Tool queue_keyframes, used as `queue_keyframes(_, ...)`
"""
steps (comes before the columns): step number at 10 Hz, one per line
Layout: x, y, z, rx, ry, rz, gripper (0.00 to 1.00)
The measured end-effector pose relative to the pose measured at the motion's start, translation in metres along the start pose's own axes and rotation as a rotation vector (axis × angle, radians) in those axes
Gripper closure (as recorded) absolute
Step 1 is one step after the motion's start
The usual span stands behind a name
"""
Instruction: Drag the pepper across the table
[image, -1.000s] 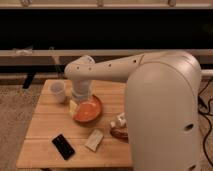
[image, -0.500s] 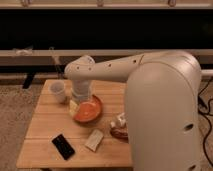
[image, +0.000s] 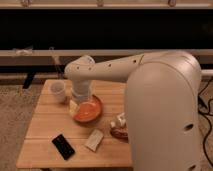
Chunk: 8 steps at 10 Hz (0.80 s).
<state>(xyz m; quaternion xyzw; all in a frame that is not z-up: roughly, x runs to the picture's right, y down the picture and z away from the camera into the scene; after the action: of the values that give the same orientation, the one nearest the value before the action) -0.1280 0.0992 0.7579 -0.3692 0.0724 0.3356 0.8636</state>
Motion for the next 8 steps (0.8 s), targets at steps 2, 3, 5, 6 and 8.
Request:
queue_keyframes(2, 0.0, 0.0, 0.0, 0.0, 0.0, 0.0, 0.2)
queue_keyframes(3, 0.0, 0.0, 0.0, 0.001, 0.001, -0.001, 0.2)
queue_keyframes(5, 0.009, 0.003, 0.002, 0.036, 0.011, -0.028, 0.2)
queue_keyframes(6, 0.017, 0.009, 0.005, 0.051, 0.021, -0.041, 0.2)
queue_keyframes(8, 0.053, 0.011, 0.016, 0.086, 0.055, -0.047, 0.2)
